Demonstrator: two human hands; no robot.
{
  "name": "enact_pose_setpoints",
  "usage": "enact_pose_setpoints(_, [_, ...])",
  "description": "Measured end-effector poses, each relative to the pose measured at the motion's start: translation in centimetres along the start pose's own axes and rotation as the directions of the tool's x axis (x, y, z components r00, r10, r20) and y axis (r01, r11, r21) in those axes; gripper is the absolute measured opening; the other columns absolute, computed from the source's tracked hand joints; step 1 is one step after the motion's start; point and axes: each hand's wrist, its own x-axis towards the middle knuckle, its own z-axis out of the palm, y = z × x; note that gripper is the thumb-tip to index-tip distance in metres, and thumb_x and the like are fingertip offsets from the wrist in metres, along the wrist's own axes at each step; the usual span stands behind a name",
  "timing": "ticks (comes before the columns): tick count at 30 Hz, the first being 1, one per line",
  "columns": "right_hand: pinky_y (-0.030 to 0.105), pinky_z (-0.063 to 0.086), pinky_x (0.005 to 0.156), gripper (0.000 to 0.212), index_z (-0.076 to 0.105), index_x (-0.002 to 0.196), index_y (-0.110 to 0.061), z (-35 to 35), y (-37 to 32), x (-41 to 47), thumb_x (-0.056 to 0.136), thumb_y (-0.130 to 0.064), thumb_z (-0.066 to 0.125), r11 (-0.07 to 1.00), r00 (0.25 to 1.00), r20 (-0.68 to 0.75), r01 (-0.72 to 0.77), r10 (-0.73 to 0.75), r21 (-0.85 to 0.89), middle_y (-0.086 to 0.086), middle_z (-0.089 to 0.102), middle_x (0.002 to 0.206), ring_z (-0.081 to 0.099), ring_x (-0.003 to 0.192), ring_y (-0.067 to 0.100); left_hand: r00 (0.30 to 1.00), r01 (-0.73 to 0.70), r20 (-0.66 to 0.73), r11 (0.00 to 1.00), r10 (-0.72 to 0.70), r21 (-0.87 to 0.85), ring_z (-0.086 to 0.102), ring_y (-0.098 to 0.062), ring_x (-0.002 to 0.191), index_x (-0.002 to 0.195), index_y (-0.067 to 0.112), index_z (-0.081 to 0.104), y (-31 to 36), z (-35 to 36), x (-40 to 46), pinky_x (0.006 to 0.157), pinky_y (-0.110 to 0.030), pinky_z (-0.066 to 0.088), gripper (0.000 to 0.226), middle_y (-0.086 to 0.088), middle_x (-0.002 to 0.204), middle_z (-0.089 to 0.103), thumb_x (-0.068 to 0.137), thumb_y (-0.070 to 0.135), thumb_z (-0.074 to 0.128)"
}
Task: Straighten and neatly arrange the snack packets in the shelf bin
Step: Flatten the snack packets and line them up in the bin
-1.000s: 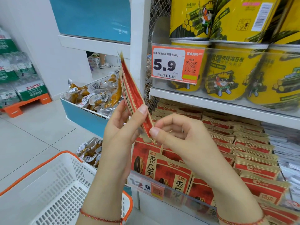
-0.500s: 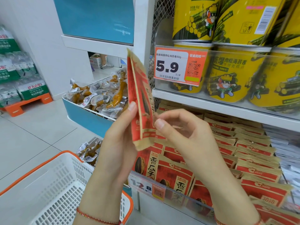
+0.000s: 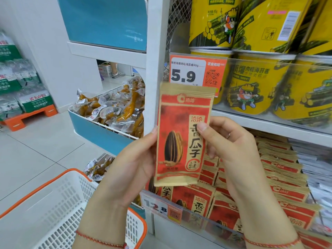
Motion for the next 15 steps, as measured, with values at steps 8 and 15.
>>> enact_pose_setpoints(8, [0.027,0.052,0.07,0.018,0.067,0.083,-0.016,0.4,0.7,0.0,0.075,-0.031,0.067,0.999,0.999,0.015,0.046,-0.045,-0.021,-0.005,0.068,0.078,0.064,0.073,0.007,0.973,-0.208,-0.045,0.939,0.228,0.273,0.074,-0.025,0.088,0.104,0.018,0.073,-0.2,-0.2,-1.6,0.067,-0.026,0.058,0.026,-0.007,0.097,0.076,0.079,0.027,0.072])
enact_pose_setpoints(15, [0.029,0.055,0.075,0.007,0.063,0.086,-0.023,1.7,0.6,-0.9,0.086,-0.019,0.069,0.953,0.978,0.147,0.18,-0.147,-0.242,-0.006,0.068,0.089,0.067,0.081,0.01,0.865,-0.399,-0.171,0.854,0.471,0.335,0.073,-0.016,0.084,0.112,0.016,0.065,0.0,-0.7,-1.6,0.064,-0.024,0.056,0.036,0.0,0.095,0.076,0.077,0.022,0.063])
